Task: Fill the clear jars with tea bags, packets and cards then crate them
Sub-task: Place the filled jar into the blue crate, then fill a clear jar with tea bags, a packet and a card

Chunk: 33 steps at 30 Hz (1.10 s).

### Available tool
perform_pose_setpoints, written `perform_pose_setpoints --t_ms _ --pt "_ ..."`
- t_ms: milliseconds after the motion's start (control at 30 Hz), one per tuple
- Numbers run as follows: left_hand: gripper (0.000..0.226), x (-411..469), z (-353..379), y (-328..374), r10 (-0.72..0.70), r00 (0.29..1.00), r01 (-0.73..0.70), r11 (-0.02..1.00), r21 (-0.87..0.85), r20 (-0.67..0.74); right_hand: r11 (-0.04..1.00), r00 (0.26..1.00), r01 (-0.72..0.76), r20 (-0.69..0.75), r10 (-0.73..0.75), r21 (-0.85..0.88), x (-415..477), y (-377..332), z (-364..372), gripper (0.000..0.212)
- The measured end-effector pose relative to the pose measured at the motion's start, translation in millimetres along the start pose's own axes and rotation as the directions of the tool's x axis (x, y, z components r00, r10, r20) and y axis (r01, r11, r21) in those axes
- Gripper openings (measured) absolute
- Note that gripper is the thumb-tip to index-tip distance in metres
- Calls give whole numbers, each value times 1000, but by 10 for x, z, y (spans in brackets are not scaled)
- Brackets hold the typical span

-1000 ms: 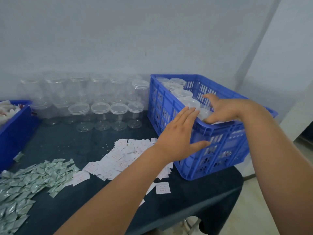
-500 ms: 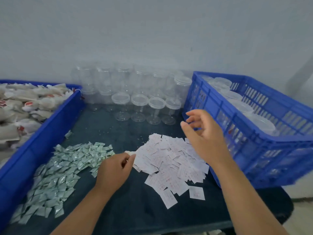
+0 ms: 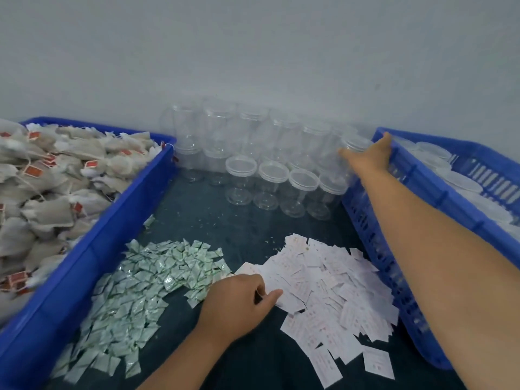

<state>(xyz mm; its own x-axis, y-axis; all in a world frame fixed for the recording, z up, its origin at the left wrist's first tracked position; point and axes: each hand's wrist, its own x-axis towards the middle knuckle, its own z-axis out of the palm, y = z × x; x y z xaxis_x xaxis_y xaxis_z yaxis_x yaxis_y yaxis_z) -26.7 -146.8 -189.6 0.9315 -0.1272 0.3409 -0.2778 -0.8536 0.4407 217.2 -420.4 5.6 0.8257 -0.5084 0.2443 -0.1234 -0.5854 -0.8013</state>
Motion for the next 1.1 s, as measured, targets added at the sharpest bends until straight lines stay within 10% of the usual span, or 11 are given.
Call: perform_pose_setpoints --t_ms 300,633,933,1100 --pt "59 7 71 -59 34 999 -34 999 34 -11 1000 998 15 -54 -16 -22 24 39 240 124" --pt "48 7 76 -55 22 1000 -22 999 24 -18 834 976 211 -66 -207 510 -1330 -153 -122 75" --pt "38 75 -86 -123 -265 964 220 838 -499 -20 761 958 -82 260 -117 644 -3392 776 185 97" --pt "33 84 -186 -116 -376 926 314 719 -620 32 830 926 19 302 -225 558 -3756 948 360 117"
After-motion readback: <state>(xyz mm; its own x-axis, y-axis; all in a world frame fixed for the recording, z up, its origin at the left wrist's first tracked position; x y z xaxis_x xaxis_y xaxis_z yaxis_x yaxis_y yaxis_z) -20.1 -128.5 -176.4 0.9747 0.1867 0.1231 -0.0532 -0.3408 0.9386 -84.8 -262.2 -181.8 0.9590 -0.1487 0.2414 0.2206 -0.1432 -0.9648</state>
